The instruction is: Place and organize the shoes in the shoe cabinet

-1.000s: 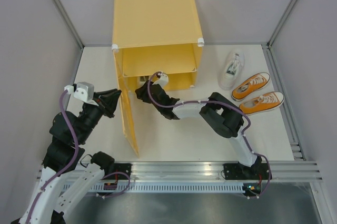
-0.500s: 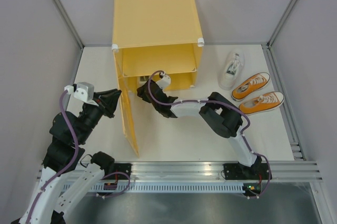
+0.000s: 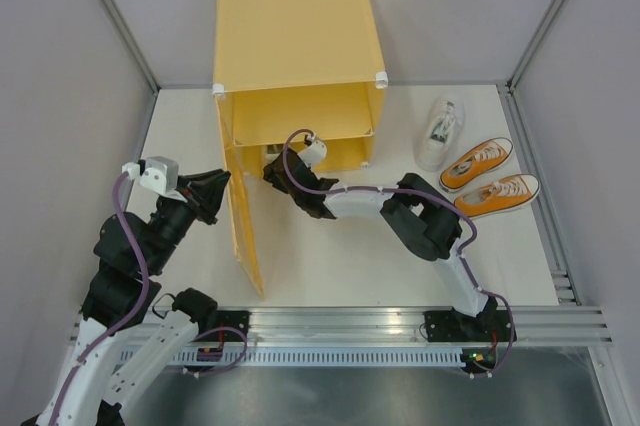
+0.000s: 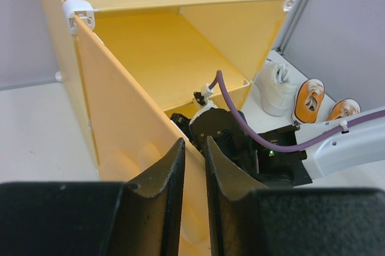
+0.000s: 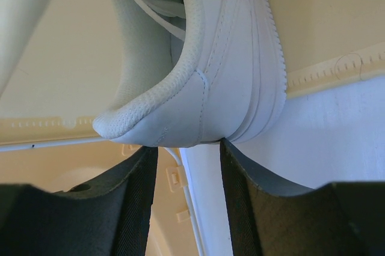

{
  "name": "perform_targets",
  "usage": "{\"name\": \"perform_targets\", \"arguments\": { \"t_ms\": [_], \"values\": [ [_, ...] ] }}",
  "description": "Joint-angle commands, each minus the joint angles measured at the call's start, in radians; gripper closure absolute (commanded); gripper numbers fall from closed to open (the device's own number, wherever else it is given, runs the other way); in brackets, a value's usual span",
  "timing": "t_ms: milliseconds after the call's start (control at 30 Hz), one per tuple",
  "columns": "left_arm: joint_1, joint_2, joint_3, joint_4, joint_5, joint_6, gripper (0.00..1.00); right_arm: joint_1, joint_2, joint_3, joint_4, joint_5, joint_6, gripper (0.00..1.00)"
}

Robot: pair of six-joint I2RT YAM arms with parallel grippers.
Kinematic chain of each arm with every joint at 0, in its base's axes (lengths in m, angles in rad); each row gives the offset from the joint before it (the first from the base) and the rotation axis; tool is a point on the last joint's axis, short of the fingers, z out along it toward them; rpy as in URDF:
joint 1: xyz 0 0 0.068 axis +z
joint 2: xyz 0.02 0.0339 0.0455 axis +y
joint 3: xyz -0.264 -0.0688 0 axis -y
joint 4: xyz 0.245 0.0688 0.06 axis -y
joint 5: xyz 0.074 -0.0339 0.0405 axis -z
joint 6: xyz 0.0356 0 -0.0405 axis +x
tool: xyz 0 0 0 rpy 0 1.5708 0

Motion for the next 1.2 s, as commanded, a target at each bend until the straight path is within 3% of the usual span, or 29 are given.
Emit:
{"name": "perform_targets", "arguments": {
  "t_ms": [0, 867, 1167],
  "values": [
    [0.0, 0.005, -0.039, -0.161, 0.049, 0.032, 0.76, -0.064, 0.014, 0.069, -0.022, 0.076, -0.011, 0.49],
    [-0.002, 0.008, -0.039, -0.16, 0.052, 0.032, 0.76, -0.124, 0.039, 0.204, -0.137, 0.093, -0.082, 0.49],
    [-0.002, 0.009, -0.039, -0.16, 0.053, 0.032, 0.76, -0.147, 0.06, 0.197, -0.046, -0.009, -0.122, 0.5]
  ]
}}
